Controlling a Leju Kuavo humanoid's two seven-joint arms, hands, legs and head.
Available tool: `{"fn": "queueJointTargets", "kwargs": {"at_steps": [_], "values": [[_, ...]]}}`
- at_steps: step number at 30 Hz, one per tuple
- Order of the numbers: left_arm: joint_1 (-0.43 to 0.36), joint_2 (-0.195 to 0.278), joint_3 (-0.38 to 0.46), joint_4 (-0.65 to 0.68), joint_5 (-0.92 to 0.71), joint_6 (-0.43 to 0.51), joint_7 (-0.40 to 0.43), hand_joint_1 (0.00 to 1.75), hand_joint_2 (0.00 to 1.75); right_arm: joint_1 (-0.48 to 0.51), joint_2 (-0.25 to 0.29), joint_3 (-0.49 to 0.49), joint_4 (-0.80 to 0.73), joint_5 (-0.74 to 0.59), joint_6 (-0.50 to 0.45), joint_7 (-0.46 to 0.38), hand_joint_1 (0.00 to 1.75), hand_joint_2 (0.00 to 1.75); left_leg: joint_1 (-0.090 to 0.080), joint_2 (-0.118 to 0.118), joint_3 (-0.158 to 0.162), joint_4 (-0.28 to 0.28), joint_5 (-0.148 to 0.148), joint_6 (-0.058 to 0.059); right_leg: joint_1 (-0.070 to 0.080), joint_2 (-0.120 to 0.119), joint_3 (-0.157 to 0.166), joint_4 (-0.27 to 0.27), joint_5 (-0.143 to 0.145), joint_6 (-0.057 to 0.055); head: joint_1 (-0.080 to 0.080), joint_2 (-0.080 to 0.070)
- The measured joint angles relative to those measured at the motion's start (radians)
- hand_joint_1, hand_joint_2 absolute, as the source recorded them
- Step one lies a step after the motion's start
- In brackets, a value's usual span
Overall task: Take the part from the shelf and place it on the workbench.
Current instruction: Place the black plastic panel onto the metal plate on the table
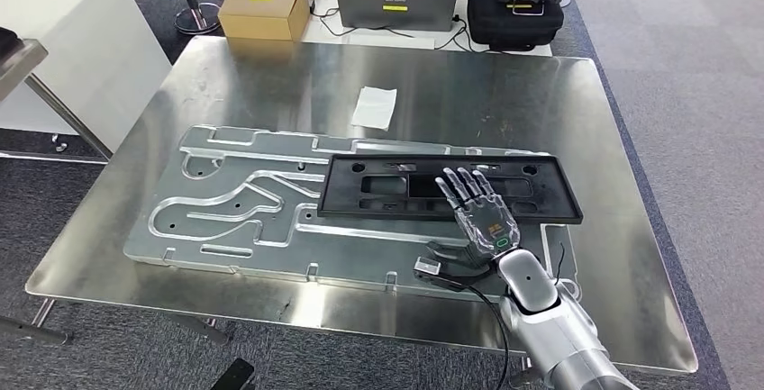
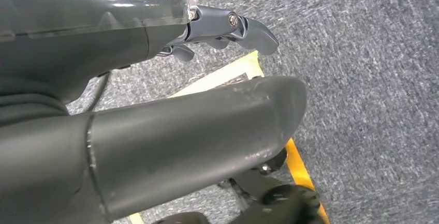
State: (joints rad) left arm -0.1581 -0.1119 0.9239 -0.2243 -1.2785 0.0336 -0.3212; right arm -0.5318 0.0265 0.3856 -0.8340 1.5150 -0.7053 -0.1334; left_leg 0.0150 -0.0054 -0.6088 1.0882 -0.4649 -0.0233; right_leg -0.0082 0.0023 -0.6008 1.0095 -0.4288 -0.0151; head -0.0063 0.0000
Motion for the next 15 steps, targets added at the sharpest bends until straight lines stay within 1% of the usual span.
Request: {"fn": "queueJointTargets", "kwargs": {"at_steps": [1,2,4,5,6,7,8,9,10,11,12,13,14,15], "values": [[0.000,0.000,0.000,0.000,0.004,0.000,0.000,0.00,0.00,0.010,0.006,-0.007,-0.024,-0.015,0.000,-0.015,0.00,0.00,-0.001,-0.001,0.021,-0.044,0.013,0.005,0.002,0.001,-0.002,0.004,-0.002,0.004,0.000,0.000],[0.000,0.001,0.000,0.000,0.008,0.000,0.000,0.00,0.00,0.021,0.014,-0.012,-0.052,-0.039,0.000,-0.033,0.00,0.00,-0.003,-0.001,0.030,-0.064,0.015,0.011,0.003,0.002,-0.004,0.007,-0.003,0.009,0.001,0.000],[0.004,0.001,0.000,0.000,0.017,0.000,-0.001,0.00,0.00,0.049,0.032,-0.018,-0.113,-0.115,0.003,-0.074,0.00,0.00,-0.005,-0.002,0.029,-0.066,0.018,0.024,0.004,0.003,-0.006,0.008,0.000,0.018,0.001,0.000],[0.006,0.001,0.001,0.000,0.024,0.000,-0.003,0.00,0.00,0.068,0.043,-0.016,-0.155,-0.177,0.010,-0.098,0.00,0.00,-0.004,-0.002,0.030,-0.069,0.023,0.031,0.003,0.004,-0.007,0.012,-0.004,0.023,0.001,0.000],[0.008,0.001,0.002,0.000,0.032,-0.001,-0.007,0.00,0.00,0.090,0.053,-0.011,-0.205,-0.246,0.021,-0.117,0.00,0.00,-0.003,-0.001,0.029,-0.072,0.028,0.038,0.002,0.004,-0.013,0.027,-0.020,0.028,0.003,0.000],[0.010,0.001,0.004,0.000,0.042,-0.003,-0.013,0.00,0.00,0.113,0.062,-0.001,-0.266,-0.316,0.038,-0.131,0.00,0.00,-0.001,0.000,0.028,-0.075,0.033,0.044,0.002,0.004,-0.025,0.060,-0.047,0.032,0.006,0.000],[0.012,0.001,0.008,0.000,0.053,-0.006,-0.019,0.00,0.00,0.136,0.069,0.015,-0.336,-0.376,0.057,-0.138,0.00,0.00,0.000,0.001,0.026,-0.077,0.036,0.048,0.000,0.004,-0.046,0.113,-0.087,0.034,0.009,0.000],[0.015,0.001,0.012,0.000,0.061,-0.009,-0.025,0.00,0.00,0.158,0.073,0.034,-0.406,-0.414,0.075,-0.136,0.00,0.00,-0.001,0.001,0.022,-0.076,0.037,0.050,0.000,0.003,-0.072,0.180,-0.129,0.036,0.011,0.000],[0.019,0.002,0.017,0.000,0.067,-0.012,-0.030,0.00,0.00,0.178,0.075,0.057,-0.474,-0.435,0.091,-0.129,0.00,0.00,-0.002,0.002,0.017,-0.074,0.038,0.051,0.000,0.003,-0.096,0.244,-0.160,0.037,0.011,0.000],[0.023,0.003,0.022,0.000,0.071,-0.015,-0.032,0.00,0.00,0.197,0.076,0.078,-0.536,-0.445,0.103,-0.120,0.00,0.00,-0.003,0.002,0.012,-0.072,0.039,0.051,-0.001,0.003,-0.108,0.283,-0.175,0.037,0.011,0.000],[0.026,0.003,0.025,0.000,0.072,-0.016,-0.033,0.00,0.00,0.213,0.076,0.095,-0.587,-0.449,0.111,-0.113,0.00,0.00,-0.004,0.002,0.008,-0.069,0.039,0.051,-0.001,0.003,-0.102,0.286,-0.170,0.036,0.011,0.000],[0.029,0.004,0.027,0.000,0.073,-0.017,-0.034,0.00,0.00,0.225,0.076,0.109,-0.630,-0.452,0.116,-0.108,0.00,0.00,-0.005,0.002,0.005,-0.067,0.041,0.051,0.000,0.003,-0.076,0.249,-0.148,0.032,0.011,0.000],[0.031,0.004,0.028,0.000,0.074,-0.018,-0.034,0.00,0.00,0.232,0.075,0.119,-0.665,-0.456,0.118,-0.106,0.00,0.00,-0.006,0.001,0.004,-0.066,0.042,0.049,0.001,0.003,-0.034,0.181,-0.117,0.027,0.012,0.000],[0.032,0.004,0.029,0.000,0.074,-0.019,-0.034,0.00,0.00,0.236,0.075,0.127,-0.693,-0.460,0.119,-0.105,0.00,0.00,-0.007,0.000,0.002,-0.065,0.044,0.046,0.004,0.003,0.008,0.108,-0.093,0.020,0.011,0.000]]}}
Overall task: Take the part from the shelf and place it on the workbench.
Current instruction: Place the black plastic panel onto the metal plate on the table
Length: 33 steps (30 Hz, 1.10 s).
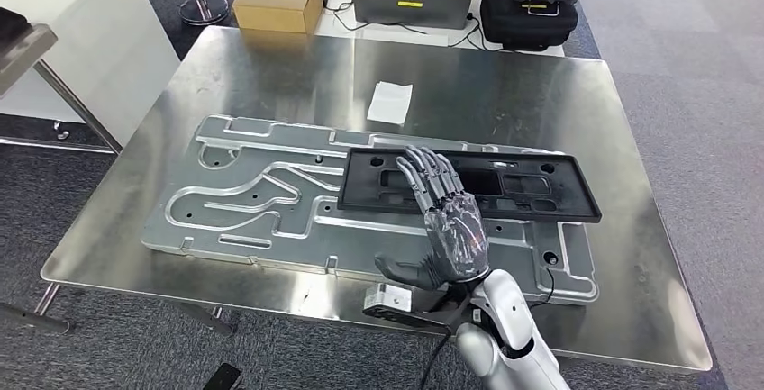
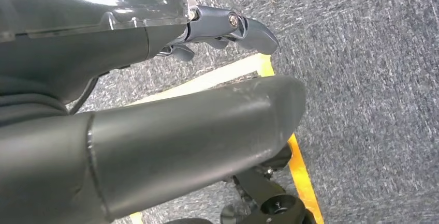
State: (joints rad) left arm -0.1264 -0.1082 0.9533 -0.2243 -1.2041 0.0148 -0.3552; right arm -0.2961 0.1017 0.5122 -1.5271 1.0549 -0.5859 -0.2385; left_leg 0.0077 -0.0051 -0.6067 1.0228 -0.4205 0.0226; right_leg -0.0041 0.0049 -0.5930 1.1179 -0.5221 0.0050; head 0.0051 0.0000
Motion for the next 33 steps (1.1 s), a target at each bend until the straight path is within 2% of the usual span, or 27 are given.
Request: {"fn": "queueJointTargets", "kwargs": {"at_steps": [1,2,5,6,7,8,10,11,12,13,15,16,17,18,20,21,22,24,25,26,27,28,29,30,31,32,33], "values": [[0.000,0.000,0.001,0.000,0.000,-0.001,0.000,0.00,0.00,0.002,0.000,0.006,-0.024,-0.004,0.000,0.000,0.00,0.00,-0.001,0.000,-0.001,0.000,0.003,-0.004,0.003,0.000,0.031,-0.057,0.019,-0.006,0.000,0.000],[0.000,0.000,0.002,0.000,0.000,-0.001,0.000,0.00,0.00,0.003,0.000,0.012,-0.044,-0.008,-0.002,-0.001,0.00,0.00,-0.002,0.000,-0.003,0.000,0.006,-0.010,0.007,0.000,0.047,-0.092,0.029,-0.010,0.000,0.000],[0.000,0.002,0.006,0.000,0.006,0.002,-0.001,0.00,0.00,0.012,-0.003,0.024,-0.087,-0.014,-0.022,-0.015,0.00,0.00,0.000,-0.001,-0.009,-0.002,0.016,-0.029,0.007,-0.002,0.042,-0.107,0.047,-0.022,0.001,0.000],[0.001,0.003,0.009,0.000,0.010,0.004,-0.002,0.00,0.00,0.018,-0.004,0.030,-0.105,-0.012,-0.032,-0.021,0.00,0.00,0.000,-0.001,-0.015,0.007,0.004,-0.034,0.004,-0.003,0.037,-0.112,0.057,-0.027,0.000,0.000],[0.002,0.004,0.012,0.000,0.014,0.006,-0.004,0.00,0.00,0.025,-0.006,0.038,-0.128,-0.008,-0.041,-0.024,0.00,0.00,0.000,-0.001,-0.026,0.033,-0.024,-0.039,0.000,-0.005,0.030,-0.118,0.068,-0.033,-0.003,0.000],[0.004,0.005,0.016,0.000,0.018,0.007,-0.006,0.00,0.00,0.035,-0.009,0.045,-0.154,-0.003,-0.049,-0.025,0.00,0.00,0.002,-0.001,-0.041,0.079,-0.065,-0.042,-0.002,-0.008,0.021,-0.121,0.077,-0.037,-0.007,0.000],[0.008,0.006,0.024,0.000,0.029,0.008,-0.010,0.00,0.00,0.066,-0.018,0.060,-0.209,0.005,-0.062,-0.023,0.00,0.00,0.005,0.000,-0.074,0.204,-0.152,-0.050,0.000,-0.011,0.000,-0.119,0.092,-0.042,-0.013,0.000],[0.011,0.007,0.028,0.000,0.035,0.009,-0.013,0.00,0.00,0.085,-0.025,0.067,-0.236,0.005,-0.070,-0.022,0.00,0.00,0.006,0.000,-0.079,0.248,-0.176,-0.054,0.001,-0.013,-0.011,-0.117,0.099,-0.041,-0.014,0.000],[0.015,0.007,0.034,0.000,0.041,0.010,-0.016,0.00,0.00,0.107,-0.031,0.073,-0.262,-0.003,-0.080,-0.024,0.00,0.00,0.007,0.000,-0.067,0.259,-0.182,-0.057,0.001,-0.014,-0.022,-0.113,0.105,-0.040,-0.014,0.000],[0.018,0.008,0.040,0.000,0.049,0.011,-0.020,0.00,0.00,0.134,-0.035,0.078,-0.291,-0.020,-0.090,-0.033,0.00,0.00,0.008,0.000,-0.035,0.229,-0.171,-0.058,0.000,-0.014,-0.033,-0.108,0.111,-0.037,-0.014,0.000],[0.023,0.010,0.054,0.000,0.067,0.016,-0.028,0.00,0.00,0.199,-0.039,0.082,-0.351,-0.103,-0.103,-0.077,0.00,0.00,0.011,-0.001,0.064,0.090,-0.136,-0.058,-0.001,-0.015,-0.054,-0.096,0.120,-0.029,-0.015,0.000],[0.026,0.011,0.063,0.000,0.080,0.019,-0.031,0.00,0.00,0.238,-0.039,0.082,-0.380,-0.184,-0.105,-0.113,0.00,0.00,0.010,-0.003,0.099,0.031,-0.123,-0.053,0.000,-0.015,-0.060,-0.090,0.124,-0.024,-0.013,0.000],[0.029,0.011,0.073,0.000,0.093,0.022,-0.032,0.00,0.00,0.280,-0.039,0.082,-0.406,-0.286,-0.102,-0.153,0.00,0.00,0.008,-0.005,0.118,-0.004,-0.116,-0.047,0.001,-0.016,-0.063,-0.087,0.128,-0.018,-0.012,0.000],[0.033,0.011,0.084,0.000,0.106,0.025,-0.032,0.00,0.00,0.324,-0.039,0.081,-0.427,-0.402,-0.094,-0.196,0.00,0.00,0.005,-0.006,0.120,-0.014,-0.114,-0.039,0.001,-0.016,-0.064,-0.087,0.134,-0.011,-0.010,0.000],[0.043,0.010,0.109,0.000,0.128,0.031,-0.030,0.00,0.00,0.411,-0.041,0.073,-0.455,-0.612,-0.065,-0.277,0.00,0.00,0.003,-0.004,0.112,-0.013,-0.097,-0.023,0.000,-0.015,-0.065,-0.093,0.147,0.002,-0.008,0.000],[0.046,0.010,0.119,0.000,0.133,0.033,-0.029,0.00,0.00,0.449,-0.044,0.065,-0.464,-0.679,-0.052,-0.310,0.00,0.00,0.004,-0.001,0.105,-0.014,-0.086,-0.014,-0.001,-0.013,-0.070,-0.090,0.139,0.009,-0.008,0.000],[0.048,0.009,0.128,0.000,0.136,0.035,-0.029,0.00,0.00,0.479,-0.046,0.057,-0.472,-0.721,-0.042,-0.335,0.00,0.44,0.006,0.002,0.095,-0.017,-0.074,-0.006,-0.003,-0.011,-0.079,-0.072,0.111,0.014,-0.006,0.000],[0.049,0.008,0.141,0.000,0.136,0.036,-0.028,0.00,0.00,0.518,-0.051,0.042,-0.483,-0.754,-0.024,-0.365,0.00,1.31,0.007,0.009,0.068,-0.019,-0.049,0.006,-0.006,-0.007,-0.108,0.020,0.007,0.024,-0.002,0.000],[0.049,0.008,0.146,0.000,0.137,0.037,-0.027,0.00,0.00,0.535,-0.052,0.032,-0.486,-0.771,-0.002,-0.373,0.00,1.31,0.007,0.011,0.053,-0.018,-0.038,0.009,-0.007,-0.007,-0.120,0.084,-0.043,0.028,-0.001,0.000],[0.049,0.008,0.152,0.000,0.140,0.037,-0.026,0.00,0.00,0.555,-0.051,0.017,-0.486,-0.797,0.032,-0.380,0.00,0.87,0.006,0.013,0.038,-0.017,-0.026,0.009,-0.008,-0.007,-0.125,0.139,-0.072,0.031,-0.001,0.000],[0.050,0.008,0.159,0.000,0.145,0.039,-0.024,0.00,0.00,0.579,-0.048,-0.004,-0.483,-0.831,0.077,-0.385,0.00,0.44,0.006,0.014,0.022,-0.016,-0.015,0.008,-0.009,-0.007,-0.117,0.172,-0.076,0.032,-0.001,0.000],[0.050,0.008,0.167,0.000,0.150,0.041,-0.022,0.00,0.00,0.604,-0.040,-0.036,-0.473,-0.874,0.135,-0.392,0.00,0.00,0.006,0.014,0.006,-0.014,-0.004,0.006,-0.010,-0.007,-0.092,0.172,-0.057,0.032,-0.001,0.000],[0.051,0.007,0.175,0.000,0.156,0.044,-0.019,0.00,0.00,0.625,-0.027,-0.076,-0.457,-0.919,0.200,-0.401,0.00,0.00,0.006,0.014,-0.009,-0.011,0.006,0.002,-0.009,-0.007,-0.050,0.139,-0.027,0.030,-0.001,0.000],[0.052,0.006,0.183,0.000,0.161,0.047,-0.017,0.00,0.00,0.640,-0.010,-0.124,-0.434,-0.957,0.271,-0.411,0.00,0.00,0.006,0.014,-0.022,-0.007,0.015,-0.001,-0.009,-0.007,0.006,0.078,-0.006,0.025,-0.001,0.000],[0.052,0.004,0.189,0.000,0.164,0.050,-0.014,0.00,0.00,0.647,0.010,-0.175,-0.409,-0.988,0.346,-0.422,0.00,0.00,0.005,0.014,-0.033,-0.003,0.024,-0.006,-0.007,-0.007,0.064,0.001,-0.005,0.019,-0.001,0.000],[0.052,0.002,0.194,0.000,0.167,0.053,-0.013,0.00,0.00,0.649,0.030,-0.228,-0.380,-1.008,0.420,-0.431,0.00,0.00,0.004,0.014,-0.040,-0.002,0.033,-0.012,-0.005,-0.007,0.108,-0.063,-0.012,0.013,-0.003,0.000],[0.052,0.001,0.199,0.000,0.170,0.056,-0.011,0.00,0.00,0.647,0.052,-0.290,-0.342,-1.023,0.498,-0.438,0.00,0.00,0.004,0.015,-0.042,-0.003,0.042,-0.018,-0.001,-0.007,0.135,-0.109,-0.025,0.008,-0.002,0.000]]}}
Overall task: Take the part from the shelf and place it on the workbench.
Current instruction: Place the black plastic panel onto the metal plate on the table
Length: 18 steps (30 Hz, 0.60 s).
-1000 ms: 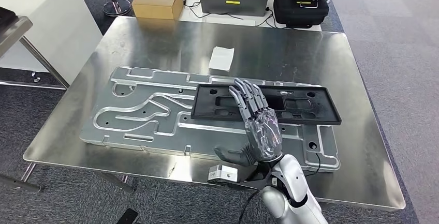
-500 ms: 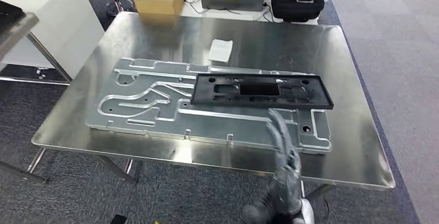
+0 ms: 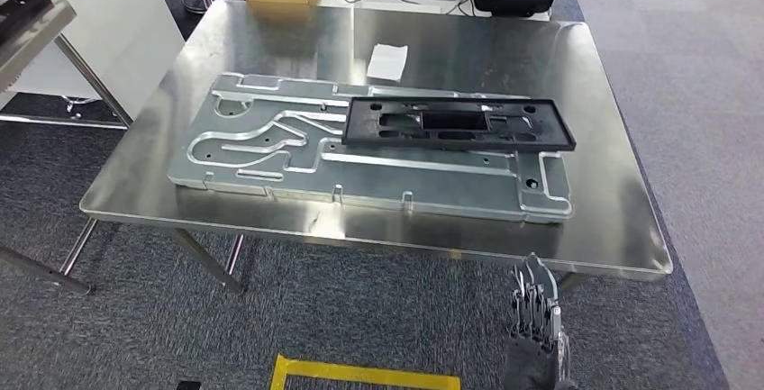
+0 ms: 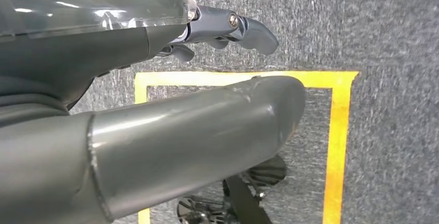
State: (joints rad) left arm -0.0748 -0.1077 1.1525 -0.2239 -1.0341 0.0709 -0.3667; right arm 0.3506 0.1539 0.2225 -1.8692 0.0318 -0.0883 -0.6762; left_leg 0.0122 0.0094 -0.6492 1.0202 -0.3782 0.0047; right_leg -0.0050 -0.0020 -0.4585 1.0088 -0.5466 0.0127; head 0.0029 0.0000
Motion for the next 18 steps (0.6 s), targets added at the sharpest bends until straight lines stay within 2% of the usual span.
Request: {"fn": "queueJointTargets", "kwargs": {"at_steps": [1,3,4,5,7,8,9,10,11,12,13,14,15,16,18], "values": [[0.000,-0.002,0.006,0.000,0.002,0.003,0.001,0.00,0.00,-0.006,0.022,-0.070,0.048,-0.007,0.075,-0.005,0.00,0.00,0.001,0.000,-0.001,-0.004,0.011,-0.007,0.005,0.000,0.008,-0.022,-0.005,-0.005,0.000,0.000],[0.002,-0.004,0.021,0.000,0.004,0.011,0.003,0.00,0.00,-0.031,0.067,-0.251,0.181,0.003,0.208,-0.012,0.00,0.00,0.004,-0.002,-0.003,-0.008,0.022,-0.019,0.005,-0.005,-0.005,-0.030,0.017,-0.018,0.000,0.000],[0.003,-0.007,0.030,0.000,0.004,0.014,0.003,0.00,0.00,-0.049,0.086,-0.353,0.252,0.027,0.252,-0.013,0.00,0.00,0.005,-0.004,-0.011,0.004,0.002,-0.023,0.002,-0.009,-0.015,-0.033,0.031,-0.026,-0.002,0.000],[0.006,-0.009,0.037,0.000,0.004,0.017,0.004,0.00,0.00,-0.068,0.100,-0.457,0.320,0.061,0.282,-0.015,0.00,0.00,0.005,-0.005,-0.022,0.035,-0.040,-0.028,-0.001,-0.013,-0.028,-0.036,0.045,-0.033,-0.005,0.000],[0.010,-0.012,0.048,0.000,0.005,0.021,0.004,0.00,0.00,-0.106,0.120,-0.643,0.439,0.136,0.307,-0.017,0.00,0.00,0.009,-0.006,-0.045,0.147,-0.154,-0.034,0.000,-0.017,-0.061,-0.035,0.071,-0.042,-0.010,0.000],[0.011,-0.013,0.052,0.000,0.005,0.023,0.004,0.00,0.00,-0.126,0.126,-0.721,0.497,0.165,0.305,-0.017,0.00,0.00,0.010,-0.005,-0.051,0.208,-0.190,-0.038,0.001,-0.018,-0.079,-0.033,0.085,-0.041,-0.010,0.000],[0.011,-0.013,0.055,0.000,0.004,0.024,0.004,0.00,0.00,-0.147,0.132,-0.788,0.556,0.184,0.294,-0.017,0.00,0.00,0.010,-0.005,-0.047,0.254,-0.197,-0.040,0.002,-0.019,-0.098,-0.029,0.098,-0.040,-0.010,0.000],[0.011,-0.013,0.059,0.000,0.004,0.024,0.004,0.00,0.00,-0.166,0.138,-0.848,0.613,0.198,0.276,-0.017,0.00,0.00,0.010,-0.005,-0.030,0.274,-0.180,-0.041,0.002,-0.019,-0.119,-0.023,0.110,-0.038,-0.011,0.000],[0.010,-0.014,0.063,0.000,0.004,0.025,0.003,0.00,0.00,-0.181,0.142,-0.899,0.663,0.209,0.253,-0.017,0.00,0.00,0.010,-0.005,0.000,0.262,-0.150,-0.040,0.001,-0.020,-0.139,-0.016,0.120,-0.035,-0.011,0.000],[0.009,-0.014,0.066,0.000,0.003,0.027,0.002,0.00,0.00,-0.193,0.145,-0.942,0.705,0.222,0.225,-0.017,0.00,0.00,0.010,-0.006,0.047,0.218,-0.127,-0.037,0.001,-0.020,-0.158,-0.007,0.130,-0.032,-0.011,0.000],[0.007,-0.014,0.068,0.000,0.003,0.029,0.002,0.00,0.00,-0.203,0.147,-0.974,0.741,0.238,0.190,-0.018,0.00,0.00,0.008,-0.005,0.107,0.146,-0.128,-0.033,0.002,-0.019,-0.174,0.003,0.137,-0.027,-0.012,0.000],[0.005,-0.015,0.070,0.000,0.003,0.030,0.001,0.00,0.00,-0.212,0.148,-0.999,0.775,0.257,0.150,-0.018,0.00,0.00,0.006,-0.004,0.158,0.076,-0.143,-0.027,0.003,-0.019,-0.186,0.012,0.145,-0.022,-0.012,0.000],[0.002,-0.016,0.071,0.000,0.003,0.032,-0.001,0.00,0.00,-0.221,0.147,-1.017,0.810,0.275,0.107,-0.018,0.00,0.00,0.003,-0.003,0.194,0.019,-0.163,-0.019,0.003,-0.020,-0.192,0.017,0.154,-0.016,-0.011,0.000],[0.000,-0.017,0.073,0.000,0.001,0.033,-0.002,0.00,0.00,-0.229,0.145,-1.030,0.846,0.291,0.065,-0.019,0.00,0.00,0.000,-0.002,0.211,-0.014,-0.178,-0.011,0.003,-0.020,-0.195,0.017,0.163,-0.009,-0.012,0.000],[0.000,-0.020,0.081,0.000,-0.007,0.035,-0.004,0.00,0.00,-0.242,0.139,-1.049,0.919,0.310,0.005,-0.019,0.00,0.00,-0.001,0.000,0.199,-0.024,-0.162,0.007,-0.001,-0.020,-0.198,0.012,0.177,0.005,-0.013,0.000]]}}
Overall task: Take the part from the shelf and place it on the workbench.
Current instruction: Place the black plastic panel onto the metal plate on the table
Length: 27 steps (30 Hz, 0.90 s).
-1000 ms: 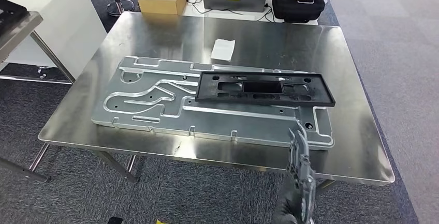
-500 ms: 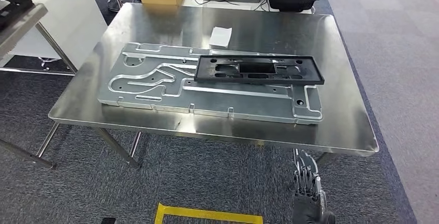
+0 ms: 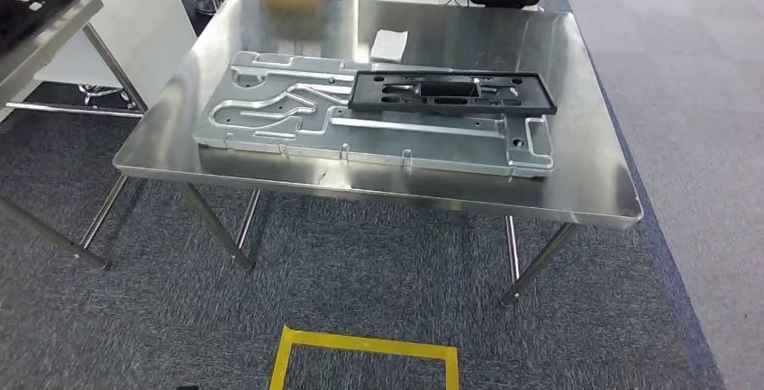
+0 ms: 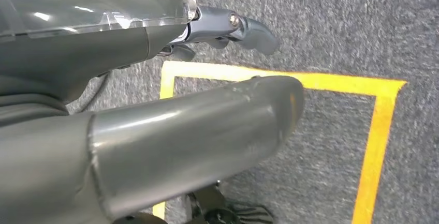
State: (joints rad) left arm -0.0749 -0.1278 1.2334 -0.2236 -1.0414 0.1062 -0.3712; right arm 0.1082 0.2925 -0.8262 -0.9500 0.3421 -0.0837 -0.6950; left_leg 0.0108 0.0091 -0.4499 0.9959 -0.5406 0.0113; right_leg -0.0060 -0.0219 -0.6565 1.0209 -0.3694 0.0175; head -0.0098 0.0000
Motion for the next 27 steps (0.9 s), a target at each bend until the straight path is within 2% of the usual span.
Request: {"fn": "queueJointTargets", "kwargs": {"at_steps": [1,2,4,5,6,7,8,9,10,11,12,13,15,16,17,18,20,21,22,23,24,25,26,27], "values": [[0.000,-0.002,0.006,0.000,-0.006,0.001,-0.001,0.00,0.00,-0.007,-0.005,-0.009,0.039,0.004,-0.021,0.000,0.00,0.00,0.000,0.001,-0.011,-0.002,0.014,0.009,-0.002,0.004,-0.006,0.007,-0.017,0.007,-0.001,0.000],[0.000,-0.004,0.011,0.000,-0.010,0.001,-0.001,0.00,0.00,-0.013,-0.010,-0.017,0.080,0.007,-0.038,0.000,0.00,0.00,0.002,0.002,-0.025,-0.005,0.030,0.018,-0.004,0.008,-0.015,0.030,-0.054,0.012,0.001,0.000],[0.000,-0.007,0.020,0.000,-0.014,0.001,-0.001,0.00,0.00,-0.029,-0.025,-0.031,0.164,0.010,-0.063,0.000,0.00,0.00,0.002,0.001,-0.058,-0.006,0.058,0.027,-0.007,0.014,-0.037,0.130,-0.169,0.021,0.008,0.000],[0.001,-0.007,0.022,0.000,-0.014,0.001,-0.001,0.00,0.00,-0.036,-0.032,-0.037,0.199,0.011,-0.070,0.000,0.00,0.00,0.001,0.000,-0.076,-0.004,0.072,0.028,-0.008,0.015,-0.046,0.193,-0.210,0.024,0.011,0.000],[0.002,-0.008,0.025,0.000,-0.014,0.001,-0.002,0.00,0.00,-0.041,-0.038,-0.042,0.227,0.011,-0.074,0.000,0.00,0.00,0.000,-0.001,-0.094,-0.002,0.085,0.027,-0.008,0.016,-0.047,0.244,-0.226,0.026,0.012,0.000],[0.002,-0.008,0.027,0.000,-0.014,0.000,-0.002,0.00,0.00,-0.046,-0.043,-0.046,0.250,0.011,-0.076,0.000,0.00,0.00,-0.001,-0.003,-0.113,0.001,0.098,0.025,-0.008,0.017,-0.036,0.270,-0.216,0.027,0.013,0.000],[0.003,-0.009,0.030,0.000,-0.014,0.000,-0.002,0.00,0.00,-0.050,-0.047,-0.049,0.268,0.011,-0.077,0.000,0.00,0.00,0.000,-0.005,-0.131,0.004,0.110,0.022,-0.008,0.018,-0.008,0.262,-0.190,0.027,0.013,0.000],[0.003,-0.010,0.033,0.000,-0.014,0.000,-0.002,0.00,0.00,-0.053,-0.050,-0.051,0.283,0.012,-0.078,0.000,0.00,0.00,0.000,-0.008,-0.148,0.009,0.121,0.018,-0.009,0.021,0.037,0.219,-0.163,0.025,0.013,0.000],[0.002,-0.011,0.035,0.000,-0.015,-0.001,-0.002,0.00,0.00,-0.057,-0.053,-0.052,0.295,0.013,-0.079,0.000,0.00,0.00,-0.001,-0.011,-0.163,0.013,0.130,0.014,-0.009,0.029,0.097,0.148,-0.152,0.021,0.013,0.000],[0.001,-0.012,0.037,0.000,-0.015,-0.001,-0.002,0.00,0.00,-0.060,-0.056,-0.052,0.305,0.014,-0.079,0.000,0.00,0.00,-0.002,-0.014,-0.174,0.018,0.139,0.009,-0.008,0.037,0.154,0.068,-0.159,0.015,0.013,0.000],[0.000,-0.013,0.038,0.000,-0.015,-0.001,-0.002,0.00,0.00,-0.064,-0.058,-0.053,0.313,0.015,-0.080,0.000,0.00,0.00,-0.003,-0.017,-0.181,0.020,0.148,0.003,-0.006,0.044,0.195,0.005,-0.172,0.010,0.013,0.000],[0.000,-0.014,0.039,0.000,-0.015,-0.001,-0.002,0.00,0.00,-0.067,-0.059,-0.055,0.322,0.018,-0.083,-0.001,0.00,0.00,-0.004,-0.019,-0.186,0.020,0.159,-0.004,-0.003,0.047,0.217,-0.035,-0.184,0.003,0.014,0.000],[0.001,-0.014,0.040,0.000,-0.015,0.000,-0.003,0.00,0.00,-0.076,-0.064,-0.060,0.352,0.030,-0.101,-0.001,0.00,0.00,-0.003,-0.024,-0.191,0.015,0.177,-0.017,-0.001,0.040,0.212,-0.050,-0.176,-0.011,0.014,0.000],[0.003,-0.014,0.041,0.000,-0.015,0.000,-0.004,0.00,0.00,-0.082,-0.068,-0.063,0.374,0.039,-0.115,-0.001,0.00,0.00,-0.001,-0.026,-0.197,0.022,0.166,-0.022,-0.003,0.034,0.204,-0.052,-0.165,-0.021,0.013,0.000],[0.005,-0.014,0.042,0.000,-0.015,0.001,-0.005,0.00,0.00,-0.088,-0.074,-0.068,0.399,0.049,-0.129,0.000,0.00,0.00,0.000,-0.026,-0.207,0.046,0.136,-0.025,-0.004,0.027,0.194,-0.054,-0.154,-0.030,0.010,0.000],[0.006,-0.015,0.043,0.000,-0.016,0.002,-0.007,0.00,0.00,-0.094,-0.080,-0.073,0.426,0.060,-0.144,0.001,0.00,0.00,0.001,-0.025,-0.220,0.089,0.088,-0.028,-0.005,0.020,0.182,-0.055,-0.142,-0.038,0.007,0.000],[0.006,-0.016,0.044,0.000,-0.017,0.003,-0.010,0.00,0.00,-0.103,-0.094,-0.085,0.478,0.083,-0.167,0.010,0.00,0.00,0.002,-0.020,-0.249,0.217,-0.014,-0.032,-0.001,0.008,0.152,-0.052,-0.121,-0.046,0.002,0.000],[0.006,-0.016,0.044,0.000,-0.017,0.005,-0.011,0.00,0.00,-0.107,-0.101,-0.091,0.502,0.094,-0.175,0.020,0.00,0.00,0.002,-0.019,-0.254,0.273,-0.037,-0.033,0.001,0.002,0.136,-0.049,-0.111,-0.046,0.002,0.000],[0.005,-0.016,0.045,0.000,-0.017,0.006,-0.011,0.00,0.00,-0.111,-0.106,-0.097,0.523,0.106,-0.181,0.034,0.00,0.00,0.002,-0.017,-0.247,0.306,-0.035,-0.034,0.003,-0.004,0.119,-0.044,-0.101,-0.045,0.002,0.000],[0.005,-0.016,0.046,0.000,-0.018,0.006,-0.013,0.00,0.00,-0.115,-0.111,-0.102,0.541,0.118,-0.188,0.052,0.00,0.00,0.002,-0.016,-0.225,0.306,-0.013,-0.033,0.004,-0.009,0.101,-0.038,-0.093,-0.044,0.002,0.000],[0.005,-0.016,0.047,0.000,-0.019,0.007,-0.014,0.00,0.00,-0.119,-0.115,-0.107,0.558,0.131,-0.196,0.074,0.00,0.00,0.002,-0.013,-0.184,0.270,0.016,-0.031,0.004,-0.014,0.084,-0.031,-0.085,-0.042,0.002,0.000],[0.004,-0.016,0.047,0.000,-0.021,0.007,-0.016,0.00,0.00,-0.123,-0.118,-0.112,0.573,0.143,-0.203,0.097,0.00,0.00,0.001,-0.005,-0.130,0.204,0.031,-0.026,0.005,-0.019,0.070,-0.023,-0.079,-0.039,0.002,0.000],[0.002,-0.016,0.047,0.000,-0.023,0.007,-0.018,0.00,0.00,-0.127,-0.121,-0.117,0.586,0.154,-0.209,0.120,0.00,0.00,-0.003,0.006,-0.072,0.124,0.031,-0.021,0.006,-0.024,0.058,-0.017,-0.073,-0.035,0.001,0.000],[0.000,-0.016,0.047,0.000,-0.025,0.007,-0.020,0.00,0.00,-0.128,-0.123,-0.122,0.597,0.163,-0.214,0.144,0.00,0.00,-0.006,0.016,-0.027,0.055,0.019,-0.015,0.008,-0.030,0.051,-0.012,-0.066,-0.030,0.002,0.000]]}}
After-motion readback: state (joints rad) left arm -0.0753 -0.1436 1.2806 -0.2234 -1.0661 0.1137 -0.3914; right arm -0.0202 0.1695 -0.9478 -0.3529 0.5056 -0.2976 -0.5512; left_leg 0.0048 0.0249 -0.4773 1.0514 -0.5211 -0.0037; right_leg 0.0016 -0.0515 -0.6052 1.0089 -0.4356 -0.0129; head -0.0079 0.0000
